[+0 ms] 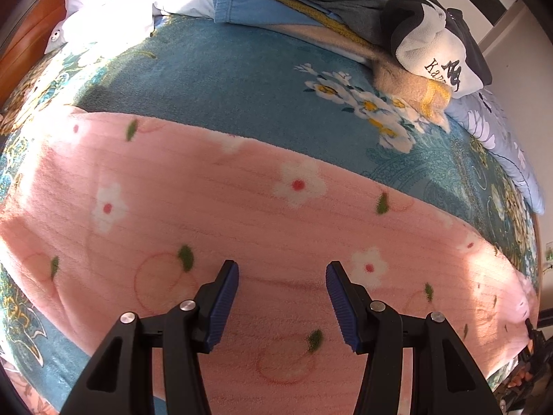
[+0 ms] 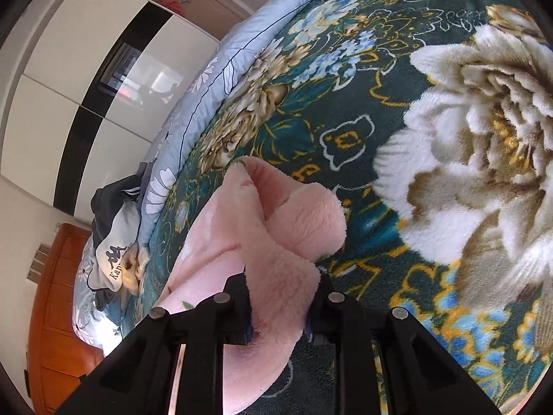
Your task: Fold clothes
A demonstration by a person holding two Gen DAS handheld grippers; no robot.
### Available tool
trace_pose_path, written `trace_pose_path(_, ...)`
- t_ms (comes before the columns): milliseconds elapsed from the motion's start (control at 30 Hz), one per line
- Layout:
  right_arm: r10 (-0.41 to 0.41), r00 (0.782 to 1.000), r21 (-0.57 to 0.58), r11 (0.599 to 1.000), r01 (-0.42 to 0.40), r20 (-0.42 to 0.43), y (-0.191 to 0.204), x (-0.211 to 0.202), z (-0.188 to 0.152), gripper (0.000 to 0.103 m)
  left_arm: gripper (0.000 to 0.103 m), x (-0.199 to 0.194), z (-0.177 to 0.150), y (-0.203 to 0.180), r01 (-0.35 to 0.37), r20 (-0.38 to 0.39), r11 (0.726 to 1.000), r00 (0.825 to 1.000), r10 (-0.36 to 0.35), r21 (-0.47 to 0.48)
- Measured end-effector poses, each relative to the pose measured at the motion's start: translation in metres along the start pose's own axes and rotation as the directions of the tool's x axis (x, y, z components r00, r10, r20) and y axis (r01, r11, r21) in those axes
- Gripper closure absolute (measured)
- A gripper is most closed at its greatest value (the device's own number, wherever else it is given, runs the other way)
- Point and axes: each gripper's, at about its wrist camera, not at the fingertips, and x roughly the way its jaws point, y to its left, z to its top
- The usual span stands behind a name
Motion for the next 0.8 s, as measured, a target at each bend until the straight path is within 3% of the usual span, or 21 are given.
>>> trace_pose_path(100,-0.056,0.998,-0.034,0.998,0.056,-0.007,0.011,-0.007,-0.001,0.075,0.046,-0.007,0.001,0.007,0.021,0.017,1.0,1.0,-0.02,-0.016)
trace_pose_path(167,-0.098,0.995,-0.071,0.993,0.098,-0.009,0.021,-0.013,-0.004,0.065,0.046,-0.012,0.001,0.014,0.033,0.028,0.999,0.999,-0.032,-0.032)
trace_pose_path(333,-0.202,0.979,-0.113,0.973,0.203,0.023,0.036,-0.036,-0.012,0.062,0.046,-0.024,-0.004,0.047,0.052,0.058,0.994,0.997,-0.046,-0.099)
trace_pose_path(433,-0.24,0.969,-0.11,0.963,0.246,0.059,0.047,-0.052,-0.017,0.058,0.046,-0.036,-0.006,0.078,0.048,0.091,0.985,0.995,-0.033,-0.168)
trace_pose_path(533,-0.249,0.965,-0.125,0.958,0.258,0.083,0.066,-0.064,-0.024,0.055,0.046,-0.052,-0.009,0.113,-0.011,0.14,0.973,0.989,0.045,-0.231)
trace_pose_path(667,-0.2,0.978,-0.215,0.954,0.207,0.056,0.11,-0.057,-0.048,0.051,0.046,-0.071,-0.017,0.17,-0.055,0.196,0.932,0.972,0.132,-0.357)
trace_pose_path(800,-0.133,0.991,-0.266,0.956,0.126,-0.011,0.147,-0.032,-0.078,0.051,0.046,-0.081,-0.035,0.227,-0.076,0.203,0.854,0.957,0.208,-0.514)
